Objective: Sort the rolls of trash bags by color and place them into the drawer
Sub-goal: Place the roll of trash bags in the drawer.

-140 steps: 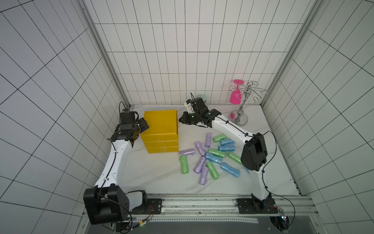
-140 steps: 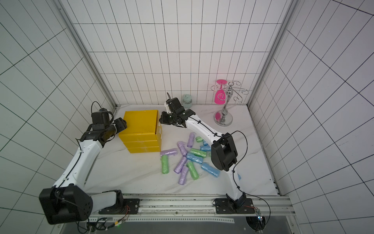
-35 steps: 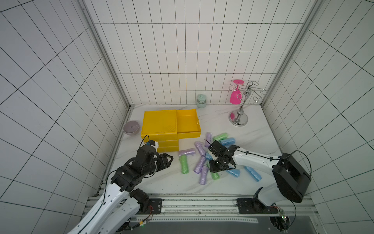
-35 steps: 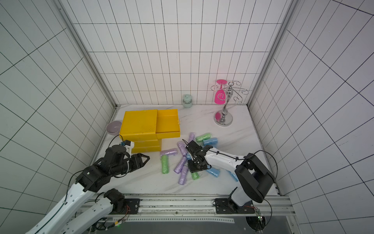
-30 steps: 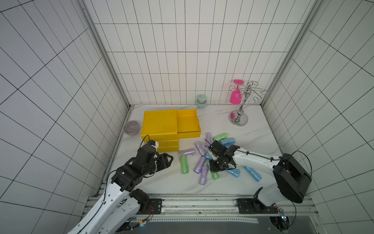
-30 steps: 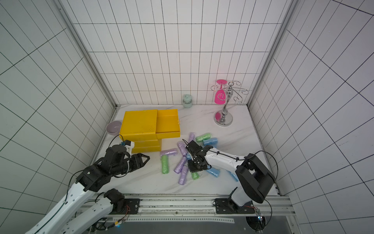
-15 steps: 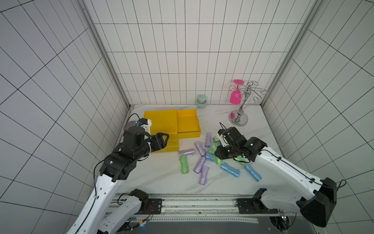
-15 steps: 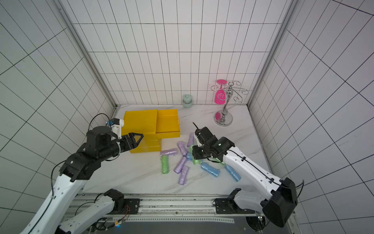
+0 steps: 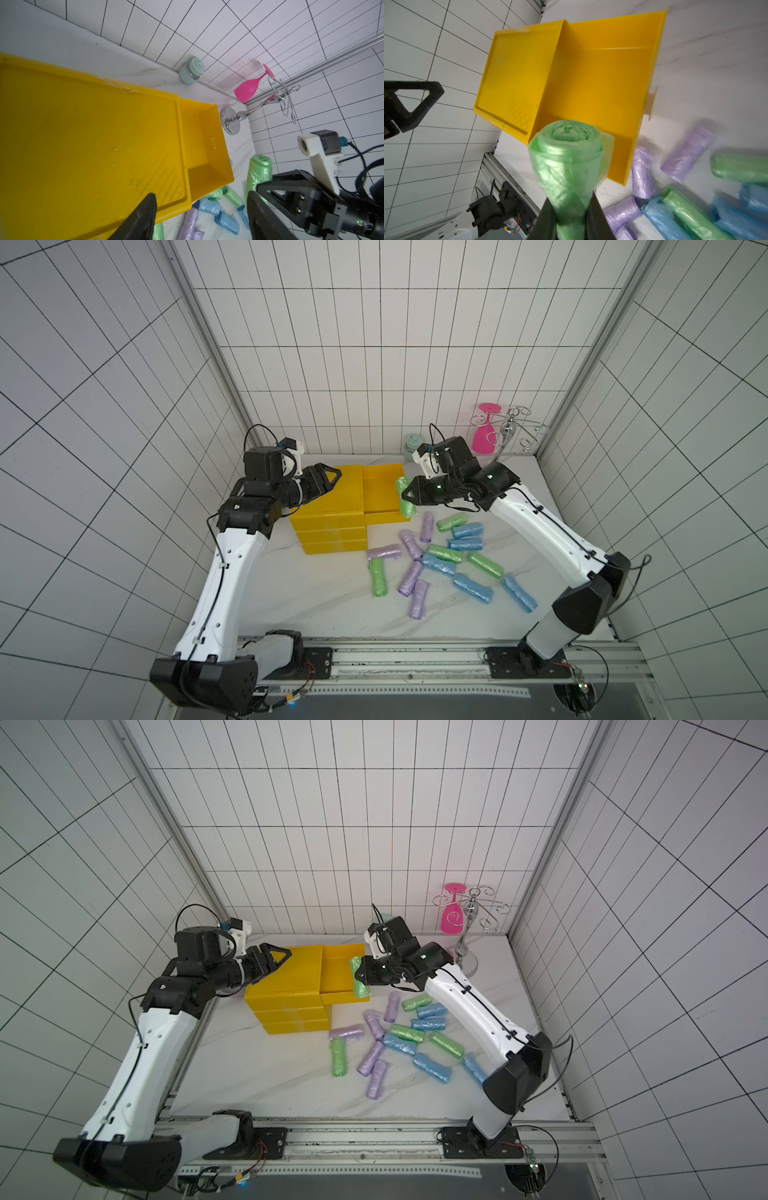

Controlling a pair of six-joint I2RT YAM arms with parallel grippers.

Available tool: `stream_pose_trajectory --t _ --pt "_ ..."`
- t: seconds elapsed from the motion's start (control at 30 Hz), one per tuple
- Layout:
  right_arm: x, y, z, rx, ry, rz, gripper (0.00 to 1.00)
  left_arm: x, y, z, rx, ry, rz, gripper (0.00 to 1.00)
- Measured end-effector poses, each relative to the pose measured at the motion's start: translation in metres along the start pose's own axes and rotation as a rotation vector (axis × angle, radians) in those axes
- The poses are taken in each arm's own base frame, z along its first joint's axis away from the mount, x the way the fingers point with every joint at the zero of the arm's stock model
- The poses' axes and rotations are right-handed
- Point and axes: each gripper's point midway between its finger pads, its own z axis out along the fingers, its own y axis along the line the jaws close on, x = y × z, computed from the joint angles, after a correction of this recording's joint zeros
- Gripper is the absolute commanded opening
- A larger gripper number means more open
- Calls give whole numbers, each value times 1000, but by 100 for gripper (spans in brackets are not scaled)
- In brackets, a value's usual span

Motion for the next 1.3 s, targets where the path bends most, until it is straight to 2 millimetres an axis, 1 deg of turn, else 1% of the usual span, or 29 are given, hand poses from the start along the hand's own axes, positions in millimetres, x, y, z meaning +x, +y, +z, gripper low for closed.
stream_pose_trajectory --t 0.13,0.27,0.37,0.5,0.6,0.73,0.83,1.13,1.23,1.3 --pt "-20 0 42 -28 21 49 2 -15 6 6 -2 -19 -3 68" --pt "-33 0 75 -49 37 98 2 -24 21 9 -23 -36 -25 68" --pt "-34 -2 91 -59 53 132 3 -25 29 10 -31 -44 -34 68" --pt "-34 -3 103 -69 69 165 10 -19 36 15 -37 -28 -45 68" --pt "-35 -1 106 -80 71 175 16 -15 39 17 -39 -18 -51 68" --pt "-36 1 106 -87 69 182 33 -16 39 18 -35 -19 -49 68" --pt "-36 1 106 -89 69 183 40 -16 38 18 -32 -21 -47 68" --pt "-37 2 105 -90 66 171 41 -17 34 14 -21 -31 -39 68" --pt "-38 4 99 -88 60 155 41 -17 30 11 -14 -37 -36 68" --pt "-40 7 90 -86 49 139 40 -17 27 8 -7 -42 -31 68"
